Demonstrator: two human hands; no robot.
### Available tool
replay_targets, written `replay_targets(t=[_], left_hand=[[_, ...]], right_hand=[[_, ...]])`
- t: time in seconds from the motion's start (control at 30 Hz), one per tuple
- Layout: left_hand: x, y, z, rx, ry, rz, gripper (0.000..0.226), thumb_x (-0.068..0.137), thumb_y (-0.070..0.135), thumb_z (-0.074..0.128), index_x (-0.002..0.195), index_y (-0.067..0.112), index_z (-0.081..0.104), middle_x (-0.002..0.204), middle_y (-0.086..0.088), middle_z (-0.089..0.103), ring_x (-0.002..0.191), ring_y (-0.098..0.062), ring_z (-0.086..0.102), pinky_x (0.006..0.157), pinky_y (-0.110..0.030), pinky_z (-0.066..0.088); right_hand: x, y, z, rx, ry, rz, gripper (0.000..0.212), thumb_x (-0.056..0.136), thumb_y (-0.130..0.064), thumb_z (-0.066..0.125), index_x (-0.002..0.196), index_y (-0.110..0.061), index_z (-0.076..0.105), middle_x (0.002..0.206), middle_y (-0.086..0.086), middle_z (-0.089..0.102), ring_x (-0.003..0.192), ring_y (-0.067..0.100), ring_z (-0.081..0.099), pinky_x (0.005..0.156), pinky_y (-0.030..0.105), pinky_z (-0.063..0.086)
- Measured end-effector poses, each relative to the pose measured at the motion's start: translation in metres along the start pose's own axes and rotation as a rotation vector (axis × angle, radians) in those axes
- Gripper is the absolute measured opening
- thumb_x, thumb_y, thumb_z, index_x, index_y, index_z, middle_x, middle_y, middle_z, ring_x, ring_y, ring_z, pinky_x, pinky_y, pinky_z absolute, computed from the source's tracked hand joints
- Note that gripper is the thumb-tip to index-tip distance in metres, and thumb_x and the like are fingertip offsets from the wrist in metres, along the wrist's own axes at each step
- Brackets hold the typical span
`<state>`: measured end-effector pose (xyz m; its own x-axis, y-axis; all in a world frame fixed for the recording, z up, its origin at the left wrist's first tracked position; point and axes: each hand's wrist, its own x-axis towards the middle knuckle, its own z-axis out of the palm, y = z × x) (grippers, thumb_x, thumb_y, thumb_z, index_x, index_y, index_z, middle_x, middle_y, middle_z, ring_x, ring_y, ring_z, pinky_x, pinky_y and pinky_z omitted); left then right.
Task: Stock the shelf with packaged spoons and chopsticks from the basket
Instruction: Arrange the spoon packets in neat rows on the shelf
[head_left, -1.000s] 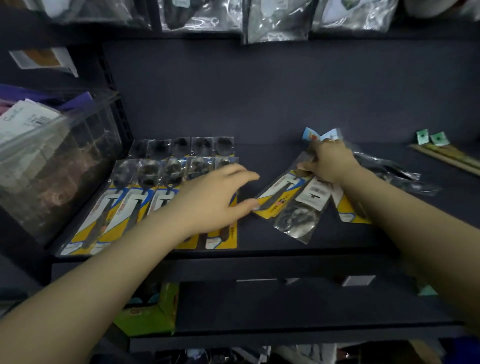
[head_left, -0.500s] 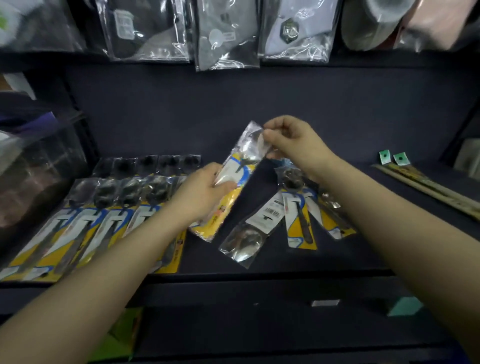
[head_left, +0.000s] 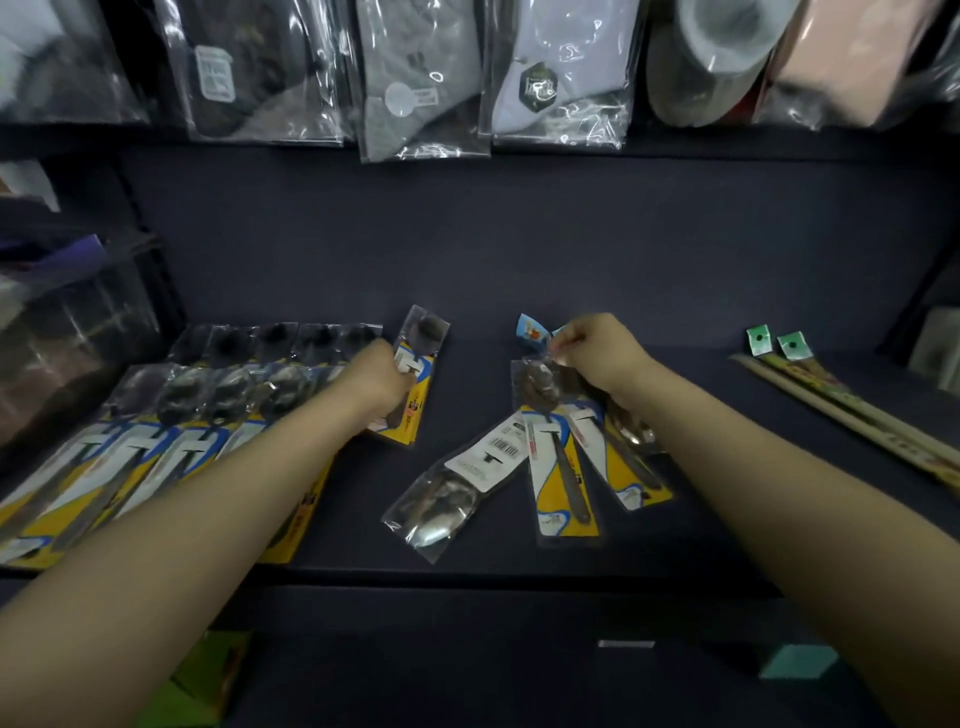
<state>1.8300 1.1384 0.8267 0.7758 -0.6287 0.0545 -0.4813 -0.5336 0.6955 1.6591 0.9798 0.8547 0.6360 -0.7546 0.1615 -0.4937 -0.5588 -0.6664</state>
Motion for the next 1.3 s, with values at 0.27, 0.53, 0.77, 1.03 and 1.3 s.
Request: replay_targets(t=[0.27,0.53,0.77,1.03,1.3], left_hand=[[-0.033,0.021,-0.013,-0.474,-0.161,-0.06,0.013,0.086,0.004,0.058,0.073,0.008,0.058,0.047,0.002,0.06,0.043,-0.011,0.057,0.044,-0.019,0.046],[-0.059,0.021,-0.038,-0.869,-0.37,0.106,0.019,0.091,0.001,0.044,0.098,0.008,0.06,0.065,-0.001,0.068,0.055,-0.01,0.064,0.052,-0.023,0.055],[-0.058,0.007,-0.039,-0.74,-0.244,0.108,0.015,0.089,0.005,0.052,0.091,0.012,0.065,0.073,0.001,0.073,0.062,-0.012,0.068,0.062,-0.027,0.057],[-0.031,0.004,-0.032,-0.398,0.164,0.119,0.032,0.091,0.009,0.046,0.059,0.013,0.043,0.057,-0.005,0.036,0.054,-0.015,0.032,0.051,-0.027,0.029],[0.001,0.012,0.001,0.308,0.028,0.083,0.029,0.087,0.005,0.049,0.115,0.0,0.044,0.122,-0.025,0.051,0.112,-0.04,0.051,0.084,-0.036,0.041]], right_hand=[[-0.01,-0.024,0.016,0.057,-0.052,-0.215,0.027,0.094,-0.022,0.051,0.112,-0.004,0.06,0.106,0.013,0.064,0.095,0.021,0.057,0.082,0.029,0.043],[-0.018,-0.071,0.032,1.138,-0.634,0.03,0.025,0.099,-0.022,0.039,0.103,-0.007,0.058,0.089,0.007,0.068,0.083,0.017,0.065,0.078,0.026,0.055],[-0.018,-0.084,0.049,1.118,-0.533,0.169,0.019,0.095,-0.008,0.048,0.081,-0.013,0.06,0.068,0.0,0.069,0.058,0.01,0.066,0.06,0.023,0.055],[-0.009,-0.071,0.027,1.119,-0.179,0.229,0.024,0.096,-0.019,0.048,0.077,-0.008,0.058,0.059,0.002,0.069,0.047,0.015,0.062,0.055,0.029,0.054],[-0.022,-0.061,0.036,1.058,-0.291,0.317,0.016,0.089,0.005,0.044,0.085,-0.001,0.058,0.074,0.012,0.063,0.057,0.019,0.065,0.057,0.03,0.057]])
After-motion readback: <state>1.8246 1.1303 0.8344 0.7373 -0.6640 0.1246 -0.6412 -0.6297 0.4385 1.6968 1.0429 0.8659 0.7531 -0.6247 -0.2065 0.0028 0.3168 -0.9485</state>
